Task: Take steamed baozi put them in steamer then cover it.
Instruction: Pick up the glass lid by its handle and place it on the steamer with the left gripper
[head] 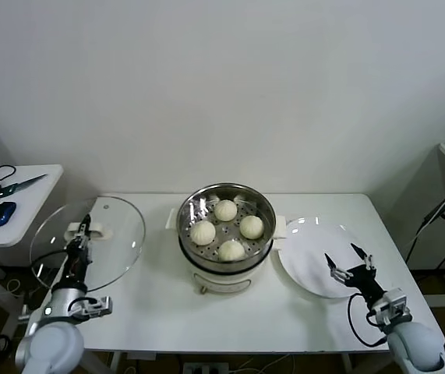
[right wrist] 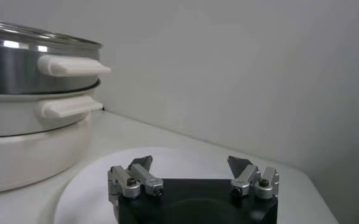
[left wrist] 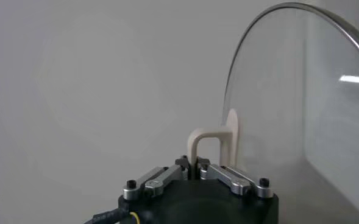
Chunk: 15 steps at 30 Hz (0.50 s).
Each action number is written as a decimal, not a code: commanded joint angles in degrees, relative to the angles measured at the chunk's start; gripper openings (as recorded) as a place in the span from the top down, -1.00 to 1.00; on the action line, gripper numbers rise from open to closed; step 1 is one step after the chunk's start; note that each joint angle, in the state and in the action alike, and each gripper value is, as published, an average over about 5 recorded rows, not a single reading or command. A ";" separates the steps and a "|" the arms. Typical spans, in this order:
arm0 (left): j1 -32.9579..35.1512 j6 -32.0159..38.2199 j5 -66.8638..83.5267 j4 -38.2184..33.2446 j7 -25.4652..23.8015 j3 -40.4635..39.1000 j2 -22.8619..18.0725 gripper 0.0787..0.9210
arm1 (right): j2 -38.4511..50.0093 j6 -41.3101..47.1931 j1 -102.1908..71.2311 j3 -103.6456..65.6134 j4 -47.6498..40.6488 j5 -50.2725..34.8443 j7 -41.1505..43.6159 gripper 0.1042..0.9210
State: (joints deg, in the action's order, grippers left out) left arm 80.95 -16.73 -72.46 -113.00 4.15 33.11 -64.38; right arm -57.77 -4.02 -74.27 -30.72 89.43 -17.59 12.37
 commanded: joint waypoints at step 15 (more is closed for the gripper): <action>-27.50 -28.27 -14.29 -7.34 -27.38 -41.74 0.09 0.84 | -0.58 -0.21 2.83 1.91 -2.27 1.40 -0.21 -0.76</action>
State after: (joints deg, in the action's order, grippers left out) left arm 68.28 -36.62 -76.78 -121.12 -8.47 8.95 -58.26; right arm -58.16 -4.08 -71.99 -28.91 87.74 -16.48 12.08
